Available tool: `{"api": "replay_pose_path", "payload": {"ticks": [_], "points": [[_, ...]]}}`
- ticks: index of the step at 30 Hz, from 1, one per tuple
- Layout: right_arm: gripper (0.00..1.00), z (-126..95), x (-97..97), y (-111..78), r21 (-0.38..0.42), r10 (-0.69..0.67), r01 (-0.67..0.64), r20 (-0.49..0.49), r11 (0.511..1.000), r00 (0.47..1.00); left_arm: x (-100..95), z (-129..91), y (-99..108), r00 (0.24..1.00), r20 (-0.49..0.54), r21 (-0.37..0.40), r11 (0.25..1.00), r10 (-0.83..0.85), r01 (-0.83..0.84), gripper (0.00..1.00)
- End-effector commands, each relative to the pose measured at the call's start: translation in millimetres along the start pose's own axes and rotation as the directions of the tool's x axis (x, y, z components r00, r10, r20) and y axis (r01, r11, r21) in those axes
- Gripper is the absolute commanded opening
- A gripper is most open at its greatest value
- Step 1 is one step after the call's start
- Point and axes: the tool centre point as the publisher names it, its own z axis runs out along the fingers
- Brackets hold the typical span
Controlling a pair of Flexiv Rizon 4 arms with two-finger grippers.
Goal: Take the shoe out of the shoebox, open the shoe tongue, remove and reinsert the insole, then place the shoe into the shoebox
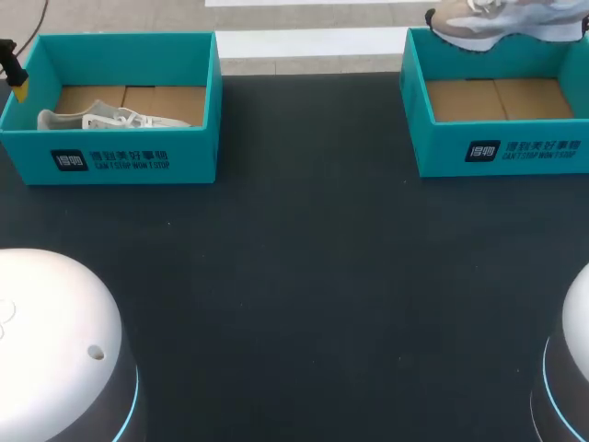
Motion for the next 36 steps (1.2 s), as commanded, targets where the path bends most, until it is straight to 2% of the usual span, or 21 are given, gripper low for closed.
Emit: {"api": "replay_pose_path", "payload": {"ticks": [1, 7, 13, 19, 20, 24, 32, 36], "points": [[0.00, -25, 19.7, -25.2, -0.047, 0.007, -0.005, 0.046, 0.999, 0.999, -0.7, 0, -2, 1.000, -0.004, -0.003, 1.000, 0.000, 0.000, 1.00], [0.00, -58, 39.4, -65.9, -0.078, 0.050, -0.047, 0.039, 0.996, 0.998, -0.7, 0, -2, 1.000, -0.004, -0.003, 1.000, 0.000, 0.000, 1.00], [0.00, -79, 63.0, -99.5, -0.065, 0.014, -0.009, 0.074, 0.998, 0.997, -0.7, 0, -2, 1.000, -0.004, -0.003, 1.000, 0.000, 0.000, 1.00], [0.00, -98, 76.7, -132.8, -0.076, 0.015, -0.009, 0.082, 0.997, 0.997, -0.7, 0, -2, 1.000, -0.004, -0.003, 1.000, 0.000, 0.000, 1.00], [0.00, -101, 78.8, -138.5, -0.077, 0.018, -0.010, 0.100, 0.997, 0.995, -0.7, 0, -2, 1.000, -0.004, -0.003, 1.000, 0.000, 0.000, 1.00], [0.00, -108, 86.7, -163.3, -0.147, 0.032, -0.022, 0.069, 0.989, 0.997, -0.7, 0, -2, 1.000, -0.004, -0.003, 1.000, 0.000, 0.000, 1.00], [0.00, -122, 95.7, -211.1, -0.162, 0.004, 0.011, 0.092, 0.987, 0.996, -0.7, 0, -2, 1.000, -0.004, -0.003, 1.000, 0.000, 0.000, 1.00], [0.00, -130, 106.6, -229.4, -0.142, -0.029, 0.042, 0.090, 0.989, 0.996, -0.7, 0, -2, 1.000, -0.004, -0.003, 1.000, 0.000, 0.000, 1.00]]}}
